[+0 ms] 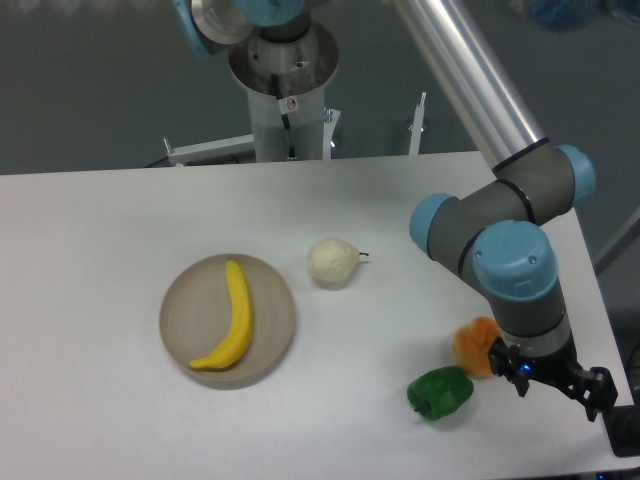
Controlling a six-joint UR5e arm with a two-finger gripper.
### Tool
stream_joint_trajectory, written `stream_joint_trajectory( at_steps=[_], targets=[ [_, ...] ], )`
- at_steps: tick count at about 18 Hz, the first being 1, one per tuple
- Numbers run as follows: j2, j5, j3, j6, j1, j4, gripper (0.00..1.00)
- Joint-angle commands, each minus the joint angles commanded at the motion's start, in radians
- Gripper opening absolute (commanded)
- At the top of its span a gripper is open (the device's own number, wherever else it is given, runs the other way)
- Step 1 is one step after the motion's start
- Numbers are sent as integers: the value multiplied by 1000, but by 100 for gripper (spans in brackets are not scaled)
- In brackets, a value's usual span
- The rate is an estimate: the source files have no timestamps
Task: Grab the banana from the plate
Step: 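Move the gripper from the peppers over to the wooden plate, then lower the gripper onto the yellow banana and close on it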
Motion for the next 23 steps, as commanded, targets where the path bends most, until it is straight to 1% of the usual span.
stream_joint_trajectory(
  at_steps=[2, 3, 5, 7, 8, 9, 12, 14, 17, 18, 19, 20, 21, 23],
  targets=[
    [67, 0, -87, -66, -9, -32, 100],
    [95, -3, -112, -81, -18, -51, 100],
    [165, -6, -170, -173, -44, -156, 100],
    [210, -8, -218, -244, -74, -231, 100],
    [244, -11, -264, -328, -89, -285, 100],
    [262, -14, -293, -377, -103, -305, 100],
    [293, -79, -354, -497, -149, -308, 100],
    [314, -127, -406, -546, -169, -302, 100],
    [321, -195, -443, -644, -212, -295, 100],
    [319, -195, -454, -678, -230, -289, 100],
    [318, -195, -463, -700, -254, -269, 100],
    [318, -196, -483, -707, -270, -237, 100],
    [318, -196, -511, -712, -281, -197, 100],
    [315, -195, -575, -726, -308, -97, 100]
  ],
)
